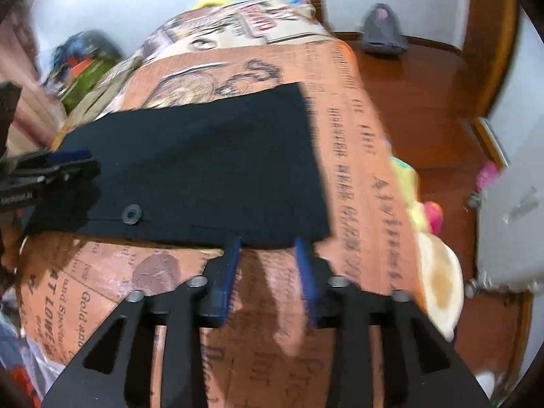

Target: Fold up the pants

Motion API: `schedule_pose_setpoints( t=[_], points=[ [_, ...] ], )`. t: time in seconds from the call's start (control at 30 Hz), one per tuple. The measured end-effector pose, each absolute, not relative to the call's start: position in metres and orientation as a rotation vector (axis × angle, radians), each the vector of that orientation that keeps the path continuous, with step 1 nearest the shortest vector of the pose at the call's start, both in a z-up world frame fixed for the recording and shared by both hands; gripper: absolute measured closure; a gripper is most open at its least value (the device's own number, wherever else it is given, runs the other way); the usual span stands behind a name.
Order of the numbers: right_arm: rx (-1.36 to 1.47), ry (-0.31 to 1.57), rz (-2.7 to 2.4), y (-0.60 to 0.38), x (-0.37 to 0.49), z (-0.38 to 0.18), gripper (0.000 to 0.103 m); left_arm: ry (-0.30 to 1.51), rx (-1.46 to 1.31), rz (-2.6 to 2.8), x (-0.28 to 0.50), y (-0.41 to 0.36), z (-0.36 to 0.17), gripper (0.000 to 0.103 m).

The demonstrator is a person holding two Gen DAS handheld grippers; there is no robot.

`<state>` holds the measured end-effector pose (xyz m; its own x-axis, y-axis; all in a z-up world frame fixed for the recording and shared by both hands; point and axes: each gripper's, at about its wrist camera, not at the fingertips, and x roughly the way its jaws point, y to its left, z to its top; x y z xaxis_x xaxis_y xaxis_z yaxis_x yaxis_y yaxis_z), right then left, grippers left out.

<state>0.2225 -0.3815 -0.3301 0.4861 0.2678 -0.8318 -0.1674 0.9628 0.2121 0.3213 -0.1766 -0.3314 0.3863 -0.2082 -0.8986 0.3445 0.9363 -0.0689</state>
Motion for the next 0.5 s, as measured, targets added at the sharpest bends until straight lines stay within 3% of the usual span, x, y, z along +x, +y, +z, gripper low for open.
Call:
schedule_pose_setpoints(
  t=[0.33, 0.4, 0.5],
  points=[
    [0.31, 1.037, 0.265, -0.398, 0.212, -0.343, 0.054, 1.106, 0.162, -0.38, 0.32, -0.2, -0.339, 0.045],
    [0.363, 1.025, 0.274, -0.396, 0.214, -0.345, 0.044, 1.104, 0.161, -0.382, 0.32, -0.2, -0.339, 0.044],
    [0.436, 1.012, 0.294, -0.393, 0.221, -0.347, 0.039, 1.097, 0.159, -0.385, 0.319, -0.2, -0.34, 0.043]
  ],
)
